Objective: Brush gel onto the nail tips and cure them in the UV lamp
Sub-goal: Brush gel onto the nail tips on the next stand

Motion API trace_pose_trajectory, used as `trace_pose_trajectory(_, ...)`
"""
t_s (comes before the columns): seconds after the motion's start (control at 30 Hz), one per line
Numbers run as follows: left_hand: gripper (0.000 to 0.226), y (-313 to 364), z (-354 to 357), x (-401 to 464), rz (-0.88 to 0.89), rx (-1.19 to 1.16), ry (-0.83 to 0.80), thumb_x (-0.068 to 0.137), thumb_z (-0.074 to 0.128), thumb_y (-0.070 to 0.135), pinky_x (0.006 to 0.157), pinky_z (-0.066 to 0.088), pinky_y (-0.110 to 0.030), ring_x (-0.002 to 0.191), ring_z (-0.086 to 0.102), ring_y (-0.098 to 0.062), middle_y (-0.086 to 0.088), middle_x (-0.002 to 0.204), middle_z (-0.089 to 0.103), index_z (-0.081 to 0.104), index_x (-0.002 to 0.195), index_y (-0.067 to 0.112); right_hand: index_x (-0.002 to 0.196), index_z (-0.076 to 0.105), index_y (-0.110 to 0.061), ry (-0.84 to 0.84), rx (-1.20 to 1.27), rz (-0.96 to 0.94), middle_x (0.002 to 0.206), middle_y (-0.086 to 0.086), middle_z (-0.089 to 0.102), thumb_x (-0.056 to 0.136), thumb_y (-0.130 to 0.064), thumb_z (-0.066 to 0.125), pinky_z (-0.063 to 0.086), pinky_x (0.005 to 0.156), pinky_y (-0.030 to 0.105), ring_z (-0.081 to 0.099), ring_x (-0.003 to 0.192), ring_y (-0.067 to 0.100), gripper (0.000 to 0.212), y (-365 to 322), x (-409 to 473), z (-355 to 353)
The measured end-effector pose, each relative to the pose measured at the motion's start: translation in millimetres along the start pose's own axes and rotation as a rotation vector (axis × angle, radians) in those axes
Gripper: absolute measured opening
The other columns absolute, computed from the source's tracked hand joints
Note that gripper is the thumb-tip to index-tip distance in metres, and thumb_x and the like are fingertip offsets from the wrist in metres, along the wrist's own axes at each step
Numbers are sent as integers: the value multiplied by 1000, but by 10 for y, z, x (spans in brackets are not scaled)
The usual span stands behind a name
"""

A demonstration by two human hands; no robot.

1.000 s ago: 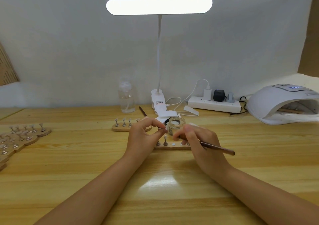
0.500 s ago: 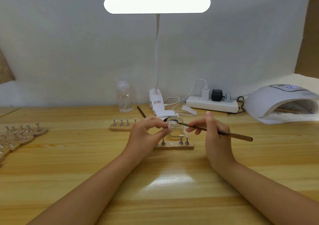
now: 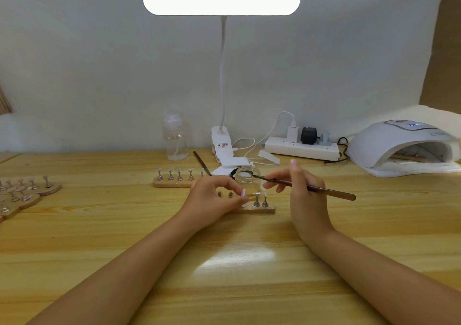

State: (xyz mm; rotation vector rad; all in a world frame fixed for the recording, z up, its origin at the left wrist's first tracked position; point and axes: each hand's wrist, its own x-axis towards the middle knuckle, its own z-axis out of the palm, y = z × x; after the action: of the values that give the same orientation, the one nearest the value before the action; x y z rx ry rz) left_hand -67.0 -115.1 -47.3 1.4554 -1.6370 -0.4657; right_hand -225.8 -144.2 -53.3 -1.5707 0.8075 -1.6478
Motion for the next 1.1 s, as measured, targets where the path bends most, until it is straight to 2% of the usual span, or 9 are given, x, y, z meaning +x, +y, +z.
trace_pose_trajectory(0.17, 18, -1, 7, 12, -29, 7, -18, 69, 77, 26, 98, 36, -49, 96, 58, -18, 15, 76, 65, 63, 60, 32, 67, 67, -18, -16, -10, -9, 59, -5, 68, 98, -20, 34, 42, 58, 7, 58, 59, -4, 45, -1, -7, 0)
trace_pose_trajectory(0.3, 17, -3, 12, 36, -86, 9, -41, 68, 78, 27, 100, 35, -49, 108, 52, -21, 16, 82, 63, 63, 61, 33, 67, 67, -19, -21, -25, 0, 61, -4, 68, 99, -20, 34, 42, 59, 7, 59, 59, -3, 46, 1, -9, -4)
trace_pose_trajectory(0.4, 14, 5, 5, 51, -94, 21, -58, 67, 78, 28, 102, 34, -48, 106, 53, -16, 16, 85, 62, 65, 64, 30, 67, 67, -19, -17, -31, 2, 61, -5, 69, 99, -21, 34, 42, 58, 7, 58, 59, -3, 45, 2, -5, -12)
trace_pose_trajectory(0.57, 23, 16, -63, 71, -136, 143, -79, 61, 79, 43, 104, 30, -44, 111, 46, -10, 14, 103, 59, 61, 74, 36, 69, 67, -16, -13, -45, 18, 61, -4, 68, 99, -21, 34, 42, 58, 7, 58, 59, -2, 45, 6, -1, -16)
trace_pose_trajectory(0.67, 35, 52, -78, 80, -39, 275, 5, 57, 75, 54, 92, 25, -31, 96, 45, -2, 21, 91, 54, 54, 79, 37, 72, 67, -18, 28, -68, 34, 64, -4, 68, 99, -22, 34, 43, 56, 8, 56, 57, 1, 43, 7, 17, -28)
trace_pose_trajectory(0.77, 32, 98, -14, 70, 165, 488, 126, 65, 65, 60, 74, 11, -23, 95, 39, 0, 23, 92, 48, 57, 87, 38, 76, 63, -24, 54, -133, 99, 74, -6, 67, 99, -31, 31, 42, 52, 9, 58, 53, 3, 39, 11, 29, -33)
trace_pose_trajectory(0.87, 28, 135, 77, 57, 263, 634, 149, 73, 60, 59, 77, 7, -24, 101, 35, -2, 22, 94, 43, 65, 90, 37, 78, 59, -31, 37, -222, 132, 79, -10, 65, 97, -39, 28, 43, 55, 15, 63, 53, 6, 38, 5, 29, -29)
trace_pose_trajectory(0.97, 30, 139, 137, 35, 260, 716, 109, 77, 56, 60, 78, 5, -26, 109, 32, -3, 22, 98, 40, 65, 95, 38, 78, 57, -32, -1, -264, 138, 81, -10, 64, 97, -42, 26, 43, 50, 10, 64, 50, 10, 37, -3, 18, -15)
trace_pose_trajectory(1.1, 29, 129, 195, 31, 262, 770, 93, 82, 53, 55, 84, 8, -31, 114, 30, -6, 18, 110, 46, 62, 105, 39, 78, 56, -33, -39, -321, 166, 81, -11, 64, 96, -43, 26, 45, 50, 14, 64, 50, 10, 37, 1, 22, 2)
